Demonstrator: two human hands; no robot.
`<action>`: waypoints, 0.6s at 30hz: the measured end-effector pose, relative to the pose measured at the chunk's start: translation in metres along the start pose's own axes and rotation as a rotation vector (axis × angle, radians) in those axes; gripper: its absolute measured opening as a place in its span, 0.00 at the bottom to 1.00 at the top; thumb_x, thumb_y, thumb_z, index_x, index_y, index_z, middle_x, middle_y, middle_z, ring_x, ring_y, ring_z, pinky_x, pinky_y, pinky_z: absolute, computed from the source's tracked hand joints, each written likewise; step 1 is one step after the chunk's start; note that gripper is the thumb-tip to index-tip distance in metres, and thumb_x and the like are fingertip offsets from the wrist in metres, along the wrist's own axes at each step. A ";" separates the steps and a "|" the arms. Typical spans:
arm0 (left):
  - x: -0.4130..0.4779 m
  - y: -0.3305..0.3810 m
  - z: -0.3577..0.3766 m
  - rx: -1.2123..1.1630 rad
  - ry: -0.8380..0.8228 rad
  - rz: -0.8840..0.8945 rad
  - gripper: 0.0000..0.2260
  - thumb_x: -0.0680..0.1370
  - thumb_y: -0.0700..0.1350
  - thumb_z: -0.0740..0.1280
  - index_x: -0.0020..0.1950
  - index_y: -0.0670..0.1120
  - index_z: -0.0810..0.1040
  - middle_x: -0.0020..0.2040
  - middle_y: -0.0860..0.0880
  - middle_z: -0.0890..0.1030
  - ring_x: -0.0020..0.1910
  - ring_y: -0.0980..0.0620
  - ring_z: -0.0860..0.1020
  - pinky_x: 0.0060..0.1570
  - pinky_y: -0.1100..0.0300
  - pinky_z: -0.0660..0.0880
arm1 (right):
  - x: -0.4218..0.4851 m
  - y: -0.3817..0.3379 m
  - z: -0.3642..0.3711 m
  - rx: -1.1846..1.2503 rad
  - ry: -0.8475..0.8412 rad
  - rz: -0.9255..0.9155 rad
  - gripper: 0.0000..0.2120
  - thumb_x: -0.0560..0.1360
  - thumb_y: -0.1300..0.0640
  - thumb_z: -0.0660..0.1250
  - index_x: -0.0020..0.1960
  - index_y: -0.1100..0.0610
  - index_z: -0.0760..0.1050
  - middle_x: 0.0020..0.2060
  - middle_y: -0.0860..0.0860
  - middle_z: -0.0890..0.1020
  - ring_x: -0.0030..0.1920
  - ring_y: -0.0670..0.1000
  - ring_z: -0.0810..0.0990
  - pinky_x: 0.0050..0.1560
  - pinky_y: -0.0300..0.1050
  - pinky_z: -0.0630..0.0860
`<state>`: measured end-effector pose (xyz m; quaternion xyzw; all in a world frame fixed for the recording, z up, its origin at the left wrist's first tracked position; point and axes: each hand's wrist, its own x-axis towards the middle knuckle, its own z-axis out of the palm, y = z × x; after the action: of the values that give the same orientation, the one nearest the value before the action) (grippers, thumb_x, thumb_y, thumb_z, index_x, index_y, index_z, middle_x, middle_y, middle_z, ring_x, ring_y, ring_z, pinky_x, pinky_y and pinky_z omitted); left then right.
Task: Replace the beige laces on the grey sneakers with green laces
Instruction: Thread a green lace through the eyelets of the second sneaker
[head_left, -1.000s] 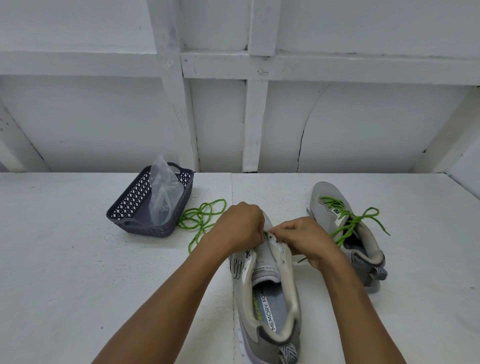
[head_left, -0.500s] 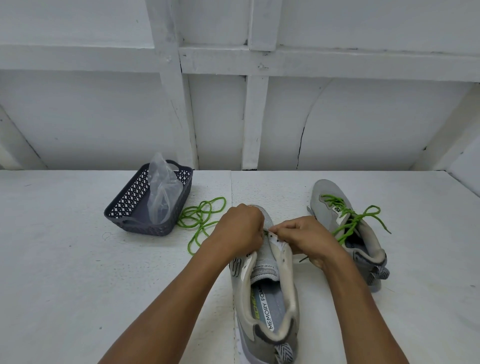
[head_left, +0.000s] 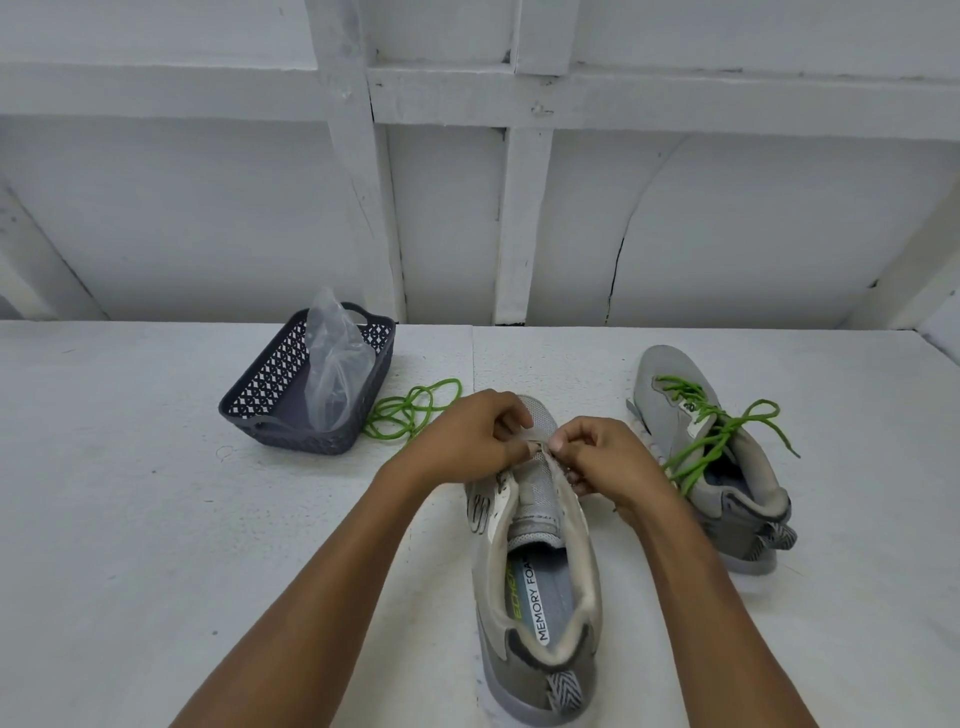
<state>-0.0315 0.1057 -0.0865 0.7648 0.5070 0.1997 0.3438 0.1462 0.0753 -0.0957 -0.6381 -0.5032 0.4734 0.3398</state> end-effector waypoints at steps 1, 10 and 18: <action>0.001 -0.002 -0.003 0.000 -0.031 -0.001 0.07 0.75 0.50 0.73 0.52 0.52 0.79 0.45 0.56 0.80 0.43 0.59 0.77 0.44 0.69 0.73 | 0.001 0.001 0.000 -0.049 0.030 -0.027 0.10 0.77 0.66 0.63 0.40 0.56 0.76 0.31 0.52 0.76 0.29 0.48 0.73 0.30 0.41 0.72; 0.005 -0.007 -0.008 -0.416 -0.021 -0.167 0.11 0.83 0.39 0.60 0.53 0.39 0.81 0.47 0.46 0.81 0.44 0.53 0.78 0.41 0.63 0.75 | 0.002 -0.018 -0.027 0.406 0.206 -0.008 0.11 0.82 0.63 0.55 0.42 0.56 0.68 0.29 0.52 0.72 0.24 0.48 0.65 0.22 0.39 0.66; 0.016 -0.007 -0.008 -0.319 -0.045 -0.174 0.10 0.81 0.40 0.62 0.49 0.45 0.83 0.46 0.49 0.83 0.42 0.54 0.78 0.40 0.61 0.74 | -0.003 -0.015 -0.027 -0.608 -0.107 -0.166 0.08 0.77 0.52 0.69 0.42 0.54 0.80 0.40 0.48 0.82 0.44 0.49 0.78 0.45 0.45 0.74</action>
<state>-0.0351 0.1248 -0.0867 0.6583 0.5252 0.2299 0.4878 0.1668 0.0772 -0.0723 -0.6413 -0.6892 0.3049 0.1443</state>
